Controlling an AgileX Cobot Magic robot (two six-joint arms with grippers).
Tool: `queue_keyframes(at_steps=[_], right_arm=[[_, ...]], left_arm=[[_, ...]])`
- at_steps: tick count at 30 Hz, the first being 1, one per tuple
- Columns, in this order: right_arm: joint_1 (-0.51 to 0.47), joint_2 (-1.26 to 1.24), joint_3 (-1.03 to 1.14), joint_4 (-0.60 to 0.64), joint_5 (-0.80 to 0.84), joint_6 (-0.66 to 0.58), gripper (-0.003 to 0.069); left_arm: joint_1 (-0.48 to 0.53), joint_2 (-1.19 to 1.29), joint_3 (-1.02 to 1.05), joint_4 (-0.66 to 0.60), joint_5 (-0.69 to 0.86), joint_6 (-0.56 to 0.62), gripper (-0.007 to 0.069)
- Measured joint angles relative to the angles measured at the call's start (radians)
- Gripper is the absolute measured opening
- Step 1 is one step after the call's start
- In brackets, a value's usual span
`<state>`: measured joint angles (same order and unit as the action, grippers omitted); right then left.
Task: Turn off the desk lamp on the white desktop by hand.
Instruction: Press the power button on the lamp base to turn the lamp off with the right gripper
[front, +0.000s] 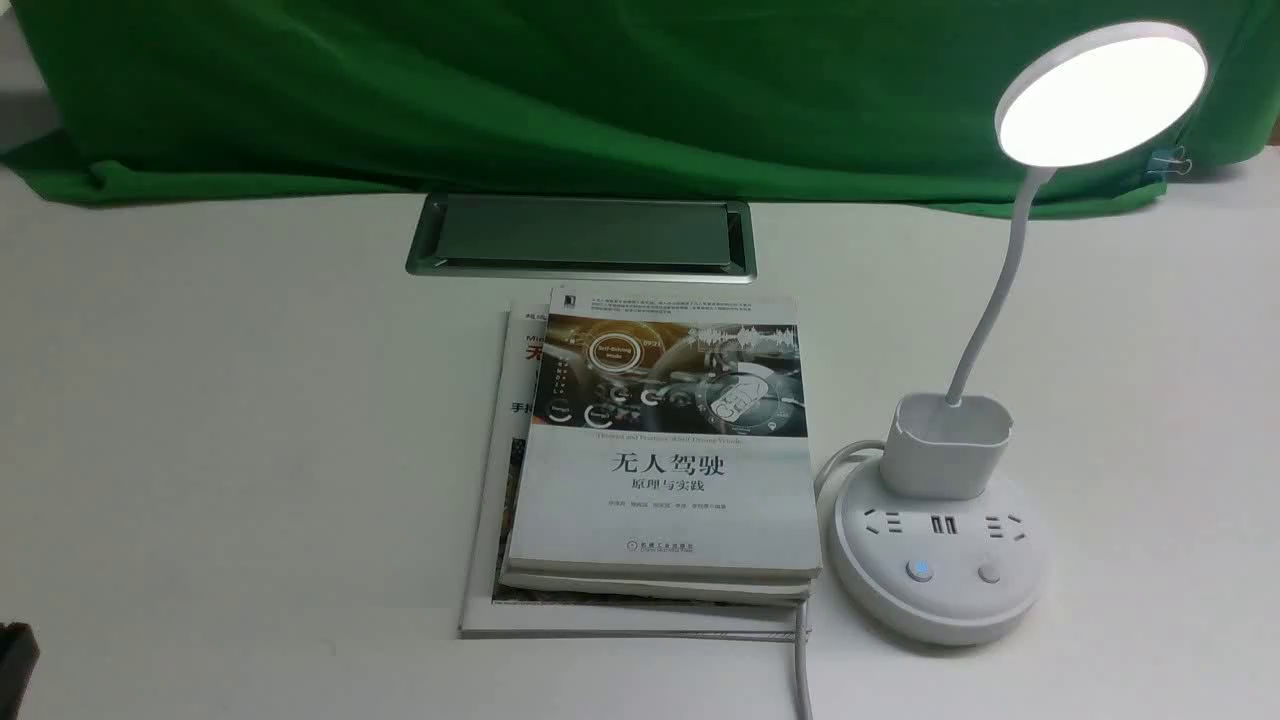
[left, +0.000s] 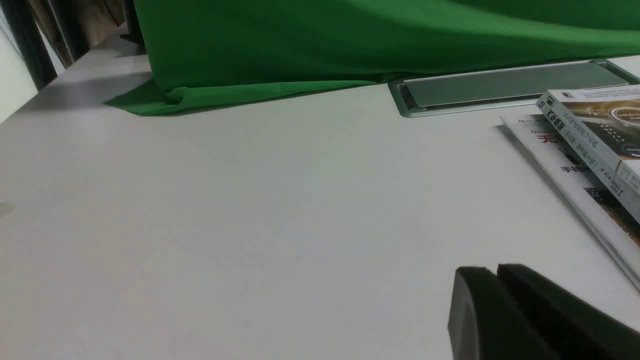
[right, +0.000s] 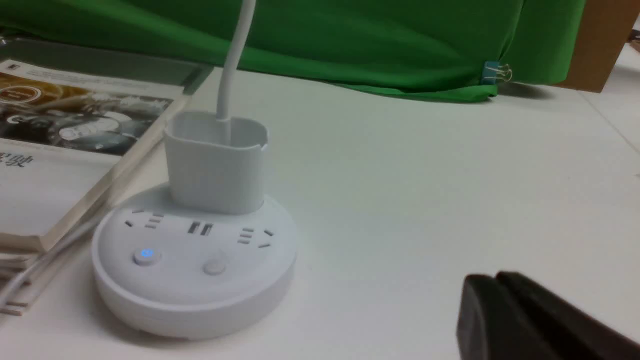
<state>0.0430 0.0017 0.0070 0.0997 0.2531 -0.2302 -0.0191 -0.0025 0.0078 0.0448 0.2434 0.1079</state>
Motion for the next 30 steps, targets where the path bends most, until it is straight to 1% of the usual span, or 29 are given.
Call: queue_keyframes(at_steps=[26, 30], right_arm=[[0.0, 0.0, 0.0, 0.0, 0.0, 0.0, 0.0057], [0.0, 0.0, 0.0, -0.028, -0.005, -0.035, 0.0057]], left_arm=[[0.0, 0.0, 0.0, 0.0, 0.0, -0.001, 0.002], [0.0, 0.0, 0.0, 0.0, 0.0, 0.0, 0.002]])
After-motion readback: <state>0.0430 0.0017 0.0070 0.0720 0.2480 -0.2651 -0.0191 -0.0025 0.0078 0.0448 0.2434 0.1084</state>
